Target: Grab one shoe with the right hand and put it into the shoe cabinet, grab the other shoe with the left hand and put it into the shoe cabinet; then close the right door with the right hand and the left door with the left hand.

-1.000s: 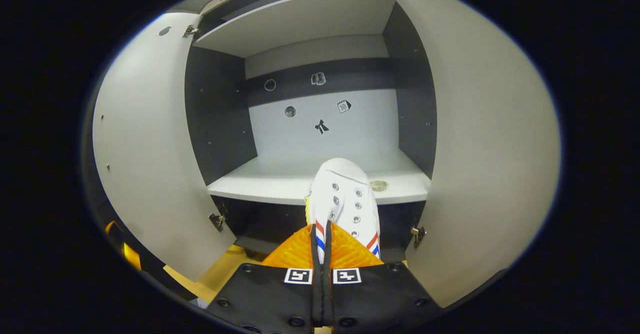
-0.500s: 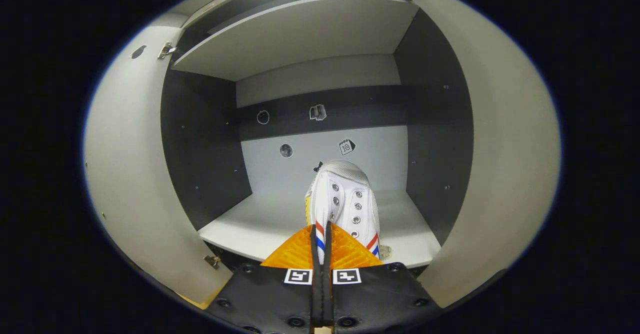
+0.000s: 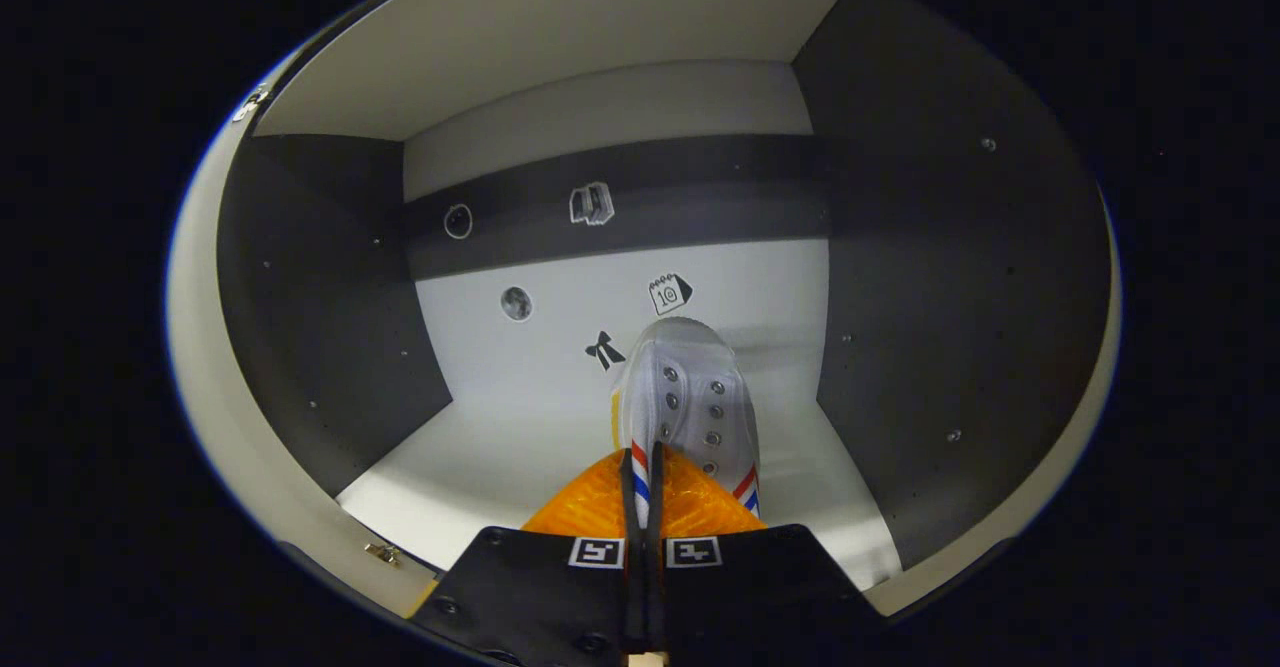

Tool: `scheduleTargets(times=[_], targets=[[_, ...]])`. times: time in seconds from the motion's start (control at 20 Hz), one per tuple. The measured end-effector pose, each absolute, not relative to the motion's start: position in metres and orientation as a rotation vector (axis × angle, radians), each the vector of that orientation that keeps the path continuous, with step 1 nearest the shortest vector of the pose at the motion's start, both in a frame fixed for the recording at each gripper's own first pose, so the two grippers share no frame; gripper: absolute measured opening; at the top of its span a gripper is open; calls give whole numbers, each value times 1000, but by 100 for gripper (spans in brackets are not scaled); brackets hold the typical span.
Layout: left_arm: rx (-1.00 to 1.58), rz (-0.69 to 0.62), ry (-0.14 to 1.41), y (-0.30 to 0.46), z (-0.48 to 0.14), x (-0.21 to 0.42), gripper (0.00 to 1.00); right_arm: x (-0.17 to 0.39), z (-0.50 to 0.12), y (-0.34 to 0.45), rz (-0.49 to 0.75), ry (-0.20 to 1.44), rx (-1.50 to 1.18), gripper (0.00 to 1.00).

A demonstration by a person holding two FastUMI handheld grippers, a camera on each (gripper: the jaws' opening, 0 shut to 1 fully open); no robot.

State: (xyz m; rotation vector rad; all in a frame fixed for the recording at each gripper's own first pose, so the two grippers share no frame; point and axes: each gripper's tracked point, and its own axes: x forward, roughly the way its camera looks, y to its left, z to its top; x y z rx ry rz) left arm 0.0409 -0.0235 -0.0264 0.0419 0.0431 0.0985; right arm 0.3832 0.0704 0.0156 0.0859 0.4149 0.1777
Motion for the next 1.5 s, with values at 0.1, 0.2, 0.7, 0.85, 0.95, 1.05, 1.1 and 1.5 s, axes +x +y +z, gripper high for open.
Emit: scheduleTargets(times=[0.1,0.2,0.7,0.85,0.95,1.05,1.1,1.5], targets=[[50,111,50,-21,-27,42,92,392,5,72,161,437,85,1],[56,118,56,-21,-28,41,92,396,-1,68,130,451,93,1],[45,108,138,-14,-56,58,92,365,16,61,114,340,24,77],[24,81,181,-12,-74,70,92,335,40,52,103,241,7,97],[13,59,213,-12,-87,79,92,308,57,47,95,169,-15,97],[3,29,240,-14,-100,86,92,280,71,44,93,99,-43,98],[-2,7,259,-17,-109,92,92,266,76,44,93,72,-58,99],[-43,-179,520,-56,-212,110,92,168,66,36,67,13,-132,99]])
